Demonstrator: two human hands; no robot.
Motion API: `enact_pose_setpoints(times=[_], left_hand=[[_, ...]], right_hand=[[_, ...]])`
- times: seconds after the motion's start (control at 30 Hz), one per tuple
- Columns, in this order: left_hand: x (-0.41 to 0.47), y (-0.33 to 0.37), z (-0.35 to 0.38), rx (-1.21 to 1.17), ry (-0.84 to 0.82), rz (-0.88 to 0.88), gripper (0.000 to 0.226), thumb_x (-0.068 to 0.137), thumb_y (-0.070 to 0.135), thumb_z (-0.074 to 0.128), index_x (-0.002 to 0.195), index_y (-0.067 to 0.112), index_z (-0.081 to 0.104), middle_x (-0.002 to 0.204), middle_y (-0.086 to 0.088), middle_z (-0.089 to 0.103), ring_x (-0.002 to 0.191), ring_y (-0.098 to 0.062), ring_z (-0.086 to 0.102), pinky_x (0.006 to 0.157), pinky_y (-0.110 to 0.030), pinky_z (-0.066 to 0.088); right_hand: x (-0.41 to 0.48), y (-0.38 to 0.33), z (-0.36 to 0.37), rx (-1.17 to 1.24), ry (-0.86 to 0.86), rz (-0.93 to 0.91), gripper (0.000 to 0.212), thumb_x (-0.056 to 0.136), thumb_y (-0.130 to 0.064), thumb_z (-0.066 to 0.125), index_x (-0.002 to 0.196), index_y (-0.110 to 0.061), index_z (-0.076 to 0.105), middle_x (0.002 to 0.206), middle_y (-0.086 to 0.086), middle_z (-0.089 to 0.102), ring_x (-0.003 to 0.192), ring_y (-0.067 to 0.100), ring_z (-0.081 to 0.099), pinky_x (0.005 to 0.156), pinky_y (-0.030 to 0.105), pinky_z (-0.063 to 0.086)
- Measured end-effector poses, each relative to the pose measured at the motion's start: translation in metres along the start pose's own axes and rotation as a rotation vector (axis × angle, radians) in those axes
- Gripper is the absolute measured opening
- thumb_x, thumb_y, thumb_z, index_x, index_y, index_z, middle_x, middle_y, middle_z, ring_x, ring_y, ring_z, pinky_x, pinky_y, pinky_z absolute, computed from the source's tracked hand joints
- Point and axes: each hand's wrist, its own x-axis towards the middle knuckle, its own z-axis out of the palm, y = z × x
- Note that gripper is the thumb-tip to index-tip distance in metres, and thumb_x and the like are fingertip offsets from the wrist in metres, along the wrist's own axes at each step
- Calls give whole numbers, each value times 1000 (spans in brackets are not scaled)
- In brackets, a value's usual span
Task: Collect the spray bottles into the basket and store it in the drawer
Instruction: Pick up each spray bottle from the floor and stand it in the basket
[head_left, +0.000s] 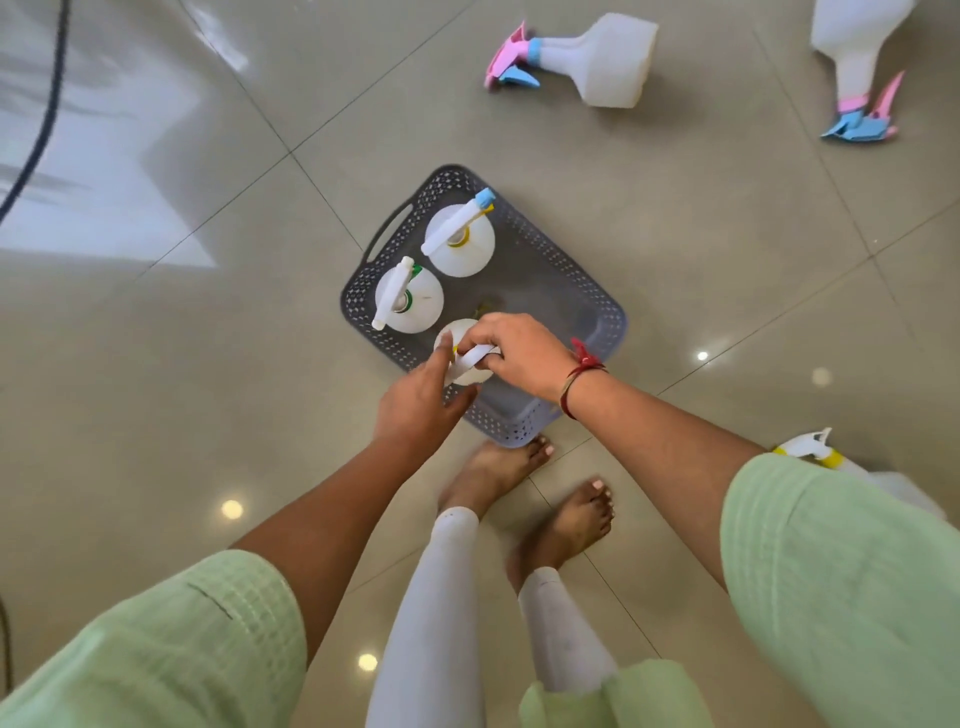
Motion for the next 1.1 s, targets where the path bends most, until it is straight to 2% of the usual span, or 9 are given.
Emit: enact_pose_setpoints(times=[0.1,0.17,0.27,0.37,0.5,0.63,0.8,0.97,1.1], left_hand=[[8,3,0,118,41,17,52,95,43,43,141,21,37,116,-11,66,102,-34,62,72,-39,47],[10,4,0,140,45,55,56,94,42,45,143,15,35,129,-14,59,117,-33,55,87,-42,46],[3,9,-3,133,93,94,80,87,43,57,149,10,19,155,-15,24,145,-29,21,115,-44,22],[-8,21,-9,158,135,213,88,83,46,60,149,7,17,158,-15,16,147,-28,9,118,-47,12],[-9,56,-12,208,68,385,84,83,47,51,150,11,15,159,-12,10,145,-20,-2,119,-42,4],[2,111,4,253,8,564,84,83,40,56,150,13,13,158,-13,13,145,-20,-1,118,-40,4],[19,176,48,377,-107,702,90,85,37,54,146,23,-11,160,-12,3,143,-19,-11,119,-41,-1],[20,229,95,441,-213,792,89,87,33,52,149,20,-10,161,-9,-2,144,-19,-15,119,-41,-4],[15,254,130,466,-275,823,87,88,30,52,150,18,-7,161,-9,0,148,-25,-6,118,-40,-4]], right_hand=[[4,2,2,16,12,-9,30,85,-5,61,113,-16,69,115,7,65,110,25,58,94,33,43],[5,5,2,2,21,1,34,85,-6,62,116,-18,65,118,7,63,112,26,56,96,36,44],[-1,10,4,-49,33,-3,53,81,-11,68,130,-20,52,127,7,55,119,28,51,98,36,40],[-15,16,1,-59,61,-11,75,73,-17,76,139,-22,40,134,7,47,125,30,45,102,40,41],[-45,41,-10,-90,107,21,86,71,-15,74,145,-24,30,138,8,44,131,32,41,105,44,38],[-88,90,-20,-72,257,202,85,77,-11,66,149,-27,23,138,8,43,129,32,42,103,43,38],[-151,165,-13,69,515,424,81,78,-8,62,149,-23,24,139,10,42,126,32,41,103,41,39],[-208,229,11,210,613,647,81,79,-8,62,149,-22,24,142,9,37,125,33,42,101,40,40],[-243,277,34,293,614,1034,81,83,-21,62,150,-23,16,154,8,19,118,41,47,97,44,42]])
